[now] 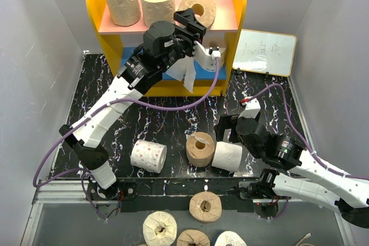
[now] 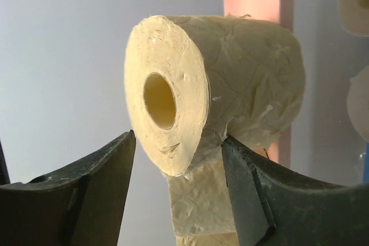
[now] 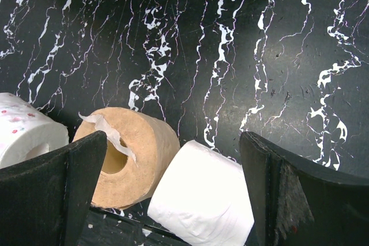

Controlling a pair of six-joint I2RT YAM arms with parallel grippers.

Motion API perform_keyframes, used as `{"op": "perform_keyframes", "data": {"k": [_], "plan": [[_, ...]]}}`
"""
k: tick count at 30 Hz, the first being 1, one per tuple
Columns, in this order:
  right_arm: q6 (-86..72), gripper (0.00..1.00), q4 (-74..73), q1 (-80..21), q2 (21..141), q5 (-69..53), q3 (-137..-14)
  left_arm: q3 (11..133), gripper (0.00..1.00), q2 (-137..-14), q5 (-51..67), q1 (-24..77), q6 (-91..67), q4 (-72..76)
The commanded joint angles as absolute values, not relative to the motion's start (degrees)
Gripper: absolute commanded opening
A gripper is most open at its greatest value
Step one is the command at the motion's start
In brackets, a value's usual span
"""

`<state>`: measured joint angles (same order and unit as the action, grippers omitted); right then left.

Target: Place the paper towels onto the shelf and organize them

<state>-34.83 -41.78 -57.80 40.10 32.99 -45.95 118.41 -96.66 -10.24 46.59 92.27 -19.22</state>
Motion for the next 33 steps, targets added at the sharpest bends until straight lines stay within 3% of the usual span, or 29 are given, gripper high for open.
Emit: {"op": "perform_keyframes", "data": {"k": [1, 6, 13, 15, 20, 23, 26, 29, 33], "plan": [[-34.7, 0.98, -39.2, -58.0, 39.3, 33.5, -46.1, 119.4, 0.62, -96.9, -12.6, 46.3, 93.2, -10.2], [-34.6, 0.98, -39.2, -58.0, 39.2, 33.6, -46.1, 116.2, 0.77, -99.4, -12.8, 45.9, 94.8, 3.5], [-34.7, 0.98, -39.1, -58.0, 38.9, 33.5, -46.1, 118.8, 0.86, -104.2, -13.3, 45.9, 95.6, 12.6], [-34.7, 0.98, -39.1, -58.0, 38.8, 33.5, -46.0, 118.6, 0.97, -104.3, -13.4, 46.0, 94.7, 16.6], [-34.6, 0.98, -39.1, -58.0, 38.6, 33.3, -46.0, 114.2, 0.99, -98.9, -16.6, 49.7, 89.9, 21.3], [-34.7, 0.98, -39.1, -58.0, 38.3, 33.2, -46.1, 112.4, 0.99, -93.6, -23.0, 52.2, 82.6, 9.2], [-34.7, 0.98, -39.0, -58.1, 37.8, 33.0, -46.0, 110.6, 0.99, -86.5, -24.5, 51.6, 64.4, -8.0], [-34.4, 0.99, -38.6, -58.1, 37.5, 32.8, -45.8, 105.5, 0.99, -78.2, -9.3, 46.5, 52.3, -27.6], [-33.9, 0.99, -38.4, -58.1, 39.0, 32.2, -45.9, 92.2, 0.99, -67.7, 5.6, 44.5, 57.7, -53.1]]}}
